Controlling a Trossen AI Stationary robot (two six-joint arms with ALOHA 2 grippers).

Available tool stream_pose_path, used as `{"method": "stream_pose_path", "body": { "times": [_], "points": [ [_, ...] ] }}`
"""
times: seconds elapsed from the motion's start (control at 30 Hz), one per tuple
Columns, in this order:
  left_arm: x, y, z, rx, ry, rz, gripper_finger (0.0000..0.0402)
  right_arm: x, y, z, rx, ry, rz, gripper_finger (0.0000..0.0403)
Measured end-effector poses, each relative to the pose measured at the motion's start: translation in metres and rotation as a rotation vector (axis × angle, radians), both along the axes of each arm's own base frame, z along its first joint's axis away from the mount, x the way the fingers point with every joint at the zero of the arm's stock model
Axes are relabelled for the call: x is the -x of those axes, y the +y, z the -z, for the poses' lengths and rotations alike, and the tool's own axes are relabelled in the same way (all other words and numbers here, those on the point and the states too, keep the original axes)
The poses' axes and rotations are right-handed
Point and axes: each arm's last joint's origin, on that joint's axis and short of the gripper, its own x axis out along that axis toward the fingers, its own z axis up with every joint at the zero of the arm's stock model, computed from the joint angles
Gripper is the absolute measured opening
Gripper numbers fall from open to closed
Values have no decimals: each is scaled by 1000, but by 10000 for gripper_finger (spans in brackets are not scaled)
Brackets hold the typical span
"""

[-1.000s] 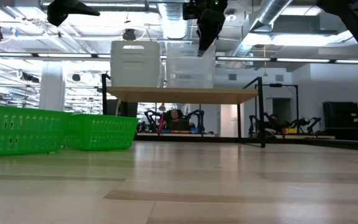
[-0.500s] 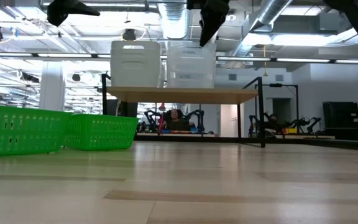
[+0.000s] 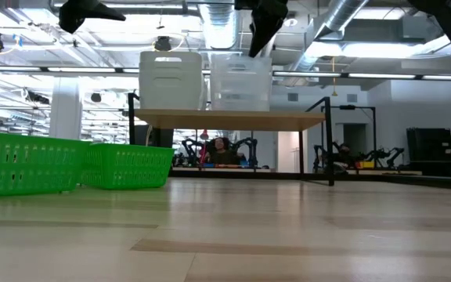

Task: Stack baskets on shelf by color
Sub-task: Stack the transparent bin on the transparent bin on the shelf

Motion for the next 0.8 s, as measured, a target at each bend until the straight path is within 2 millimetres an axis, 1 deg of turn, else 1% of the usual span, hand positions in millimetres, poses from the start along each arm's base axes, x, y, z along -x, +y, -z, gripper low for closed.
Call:
{"method": "stream_pose_path", "body": {
  "times": [0.23,0.47,0.57,0.67,0.8],
  "points": [
    [0,0,0,1,-1,-2,245,-1,0,2,1,5,-7,146],
    [0,0,0,0,-1,-6,245,-2,0,1,4,-5,-12,150],
    [0,0,0,-1,0,-7,245,-6,-2,-2,25,-56,-11,149],
    [0,0,0,-2,0,-8,245,-11,-7,-10,110,-147,30,143],
    [0,0,0,-2,0,-7,245,-16,-24,-31,346,-295,151,135]
  ]
}}
